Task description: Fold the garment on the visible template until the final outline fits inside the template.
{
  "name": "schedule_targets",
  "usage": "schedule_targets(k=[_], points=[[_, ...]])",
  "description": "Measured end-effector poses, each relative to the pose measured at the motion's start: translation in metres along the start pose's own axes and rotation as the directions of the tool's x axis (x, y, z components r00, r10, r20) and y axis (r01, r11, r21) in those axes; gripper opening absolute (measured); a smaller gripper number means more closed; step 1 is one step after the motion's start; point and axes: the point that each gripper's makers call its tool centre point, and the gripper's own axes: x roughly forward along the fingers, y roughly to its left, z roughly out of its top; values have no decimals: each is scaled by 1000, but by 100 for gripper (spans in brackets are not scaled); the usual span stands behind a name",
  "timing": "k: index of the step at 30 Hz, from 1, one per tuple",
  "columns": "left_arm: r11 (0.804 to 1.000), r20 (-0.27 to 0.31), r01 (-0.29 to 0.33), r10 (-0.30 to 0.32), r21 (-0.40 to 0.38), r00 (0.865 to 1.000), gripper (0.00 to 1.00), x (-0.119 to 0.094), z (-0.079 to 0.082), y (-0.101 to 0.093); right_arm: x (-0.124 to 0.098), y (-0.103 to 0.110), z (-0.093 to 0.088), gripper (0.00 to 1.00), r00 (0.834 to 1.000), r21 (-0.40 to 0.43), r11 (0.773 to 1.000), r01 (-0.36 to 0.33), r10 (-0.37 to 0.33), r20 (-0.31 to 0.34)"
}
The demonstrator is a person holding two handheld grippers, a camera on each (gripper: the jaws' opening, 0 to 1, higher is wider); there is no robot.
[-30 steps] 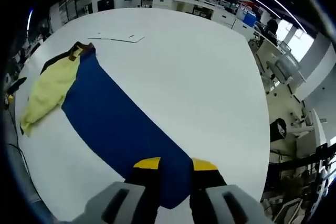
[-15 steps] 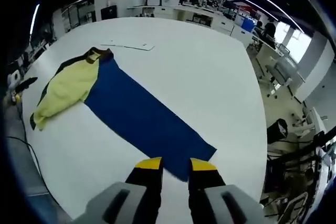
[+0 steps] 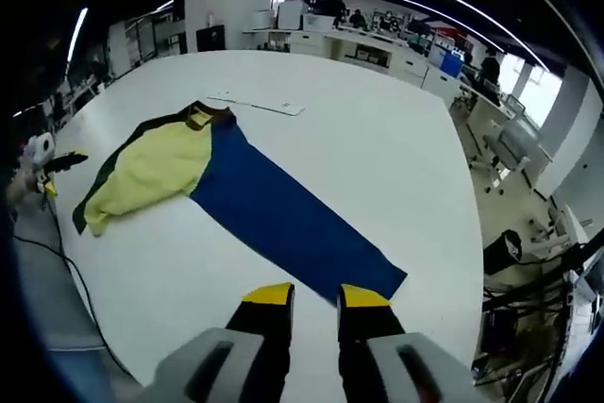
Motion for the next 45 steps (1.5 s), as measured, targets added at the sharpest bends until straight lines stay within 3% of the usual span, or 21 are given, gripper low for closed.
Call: schedule_targets(k=[7, 12, 15, 17, 22, 24, 34, 37, 40, 43, 45], points=[[1000, 5, -3, 3, -20, 1000, 84, -2, -9, -6, -10, 2, 3, 15, 1000, -13, 1000, 8, -7, 13], [1000, -24, -5, 4, -26, 1000, 85, -4, -20, -11, -17, 11, 11, 20, 997, 22, 999, -25, 23, 76], [1000, -67, -8, 7, -17, 998, 84, -7, -28, -13, -20, 25, 15, 40, 992, 26, 998, -52, 49, 119], [1000, -74, -4, 2, -21, 997, 84, -9, -28, -15, -22, 35, 22, 48, 984, 19, 997, -73, 69, 166], [999, -86, -23, 21, -28, 996, 83, -12, -27, -14, -28, 64, 31, 90, 964, -13, 993, -116, 115, 238], [999, -91, -28, 25, -38, 996, 82, -13, -28, -15, -32, 74, 33, 98, 961, -23, 993, -119, 121, 248], [996, -149, -69, 59, -61, 987, 74, -11, -44, -16, -38, 87, 19, 100, 950, 4, 987, -163, 156, 270], [995, -171, -78, 66, -63, 983, 73, -10, -50, -16, -38, 87, 11, 99, 952, 9, 986, -167, 159, 262], [993, -193, -91, 74, -79, 978, 62, -11, -54, -17, -39, 85, 5, 99, 954, 16, 985, -172, 162, 253], [993, -192, -83, 66, -80, 979, 63, -8, -55, -22, -40, 84, 3, 98, 953, 23, 985, -172, 161, 257], [993, -234, -92, 72, -72, 969, 60, -8, -63, -22, -40, 85, 2, 97, 953, 30, 984, -178, 165, 255]])
